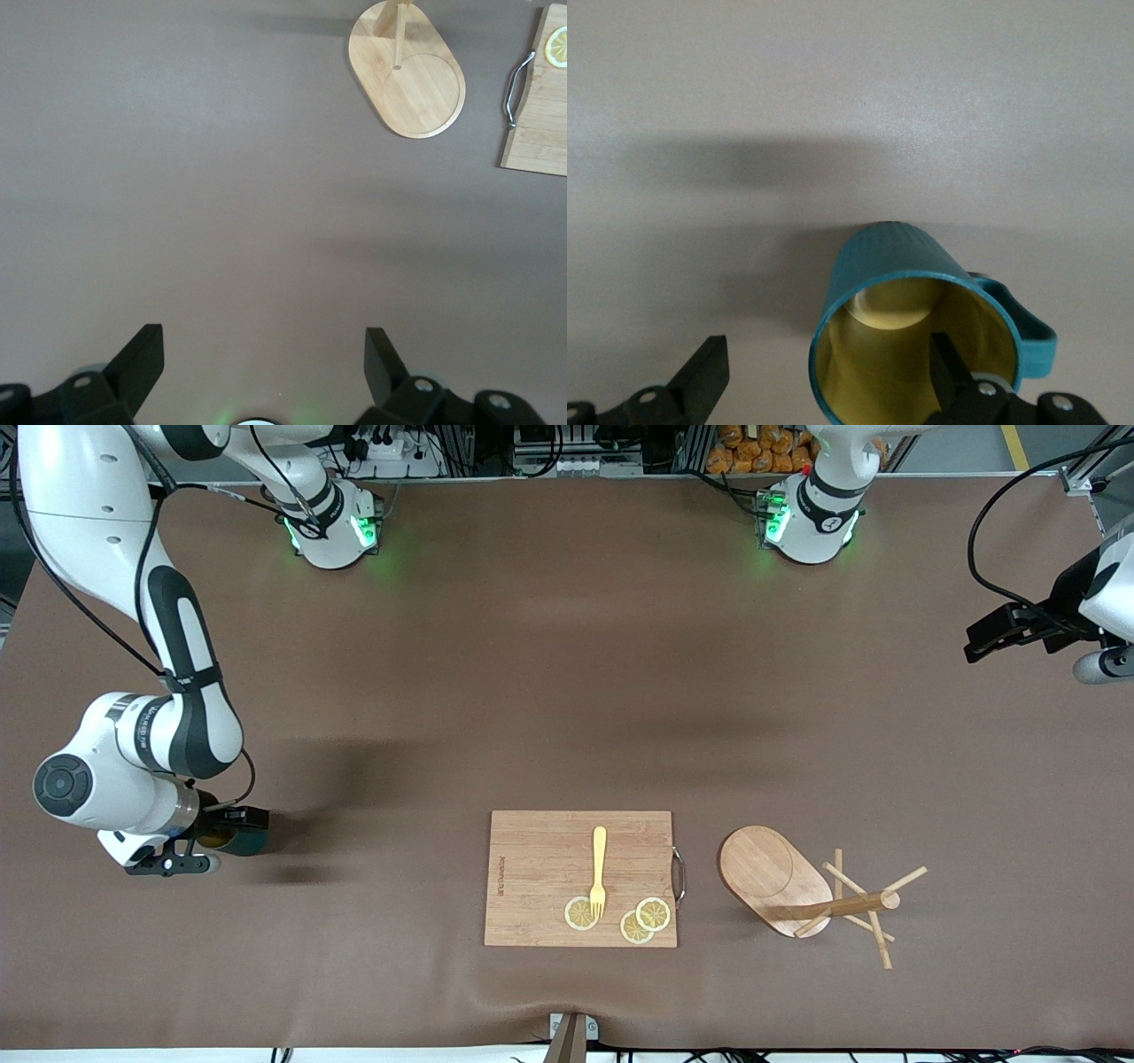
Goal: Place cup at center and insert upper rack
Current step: 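Move the right gripper down over the teal mug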
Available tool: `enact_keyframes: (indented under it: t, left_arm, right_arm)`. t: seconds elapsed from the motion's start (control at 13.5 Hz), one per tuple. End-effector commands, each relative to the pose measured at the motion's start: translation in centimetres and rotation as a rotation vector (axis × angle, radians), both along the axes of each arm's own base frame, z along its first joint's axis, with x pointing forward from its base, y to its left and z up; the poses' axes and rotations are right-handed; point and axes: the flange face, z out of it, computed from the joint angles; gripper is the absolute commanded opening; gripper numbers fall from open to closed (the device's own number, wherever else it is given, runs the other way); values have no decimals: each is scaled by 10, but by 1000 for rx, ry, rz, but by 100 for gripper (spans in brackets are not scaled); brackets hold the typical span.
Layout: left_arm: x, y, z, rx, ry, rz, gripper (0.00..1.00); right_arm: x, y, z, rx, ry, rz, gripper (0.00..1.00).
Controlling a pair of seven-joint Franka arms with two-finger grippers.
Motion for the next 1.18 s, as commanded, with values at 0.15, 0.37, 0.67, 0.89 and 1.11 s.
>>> enact_keyframes:
  t: [0.15, 0.37, 0.67, 0.89, 1.11]
  left_arm:
    - [-3, 14, 10, 6, -8, -4, 100]
    - [-4, 13, 11, 3, -9, -5, 100]
    - [-3, 13, 11, -8, -12, -1, 100]
    - [-4, 11, 13, -11, -15, -4, 100]
    - [-4, 15, 13, -11, -15, 1, 100]
  right_arm:
    - [2, -3, -9, 11, -3, 23, 80]
    - [2, -1, -9, 12, -2, 34, 37]
    - [4, -3, -5, 16, -8, 79, 0]
    - [9, -1, 3, 15, -26, 78, 0]
    - [16, 14, 19, 25, -56, 96, 0]
